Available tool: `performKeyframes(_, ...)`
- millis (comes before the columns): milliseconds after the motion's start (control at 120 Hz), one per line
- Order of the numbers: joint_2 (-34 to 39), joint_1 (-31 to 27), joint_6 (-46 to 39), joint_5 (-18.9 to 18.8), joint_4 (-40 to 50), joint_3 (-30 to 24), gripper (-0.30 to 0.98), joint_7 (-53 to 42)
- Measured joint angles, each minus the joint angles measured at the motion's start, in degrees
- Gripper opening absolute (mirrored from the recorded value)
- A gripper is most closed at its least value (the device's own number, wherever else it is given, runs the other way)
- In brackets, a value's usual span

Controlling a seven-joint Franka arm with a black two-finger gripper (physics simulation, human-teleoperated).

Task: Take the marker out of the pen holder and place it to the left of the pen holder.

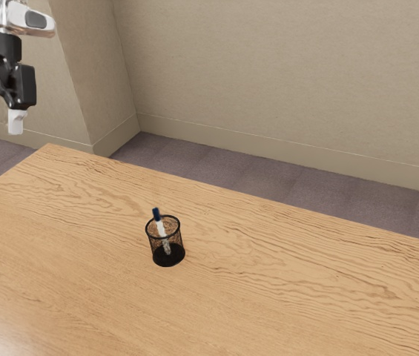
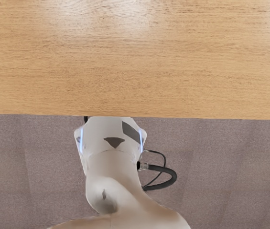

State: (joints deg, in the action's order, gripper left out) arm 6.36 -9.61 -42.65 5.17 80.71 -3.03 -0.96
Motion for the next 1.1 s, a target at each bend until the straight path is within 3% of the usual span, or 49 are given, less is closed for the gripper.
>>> performKeyframes(117, -1.16, -2.31, -13.05, 0.62, 2.51, -0.55, 0.69, -0.35)
performKeyframes(267, -12.28, -1.69, -27.19, 1.77, 4.48, -1.06, 0.69, -0.49)
performKeyframes(367, -3.13, -3.18, -46.60, 5.46, 26.54, -1.20, 0.69, -0.55)
performKeyframes(442, -0.54, -3.73, -63.39, 8.71, 37.97, -1.96, 0.69, -0.49)
performKeyframes(600, -3.44, -2.02, -86.68, 12.03, 44.18, -5.03, 0.69, 0.55)
performKeyframes(842, -8.08, -0.73, -100.76, 9.84, 46.85, -5.71, 0.68, 0.71)
performKeyframes(1100, -10.51, -3.10, -106.79, 9.19, 47.98, -6.50, 0.61, 0.20)
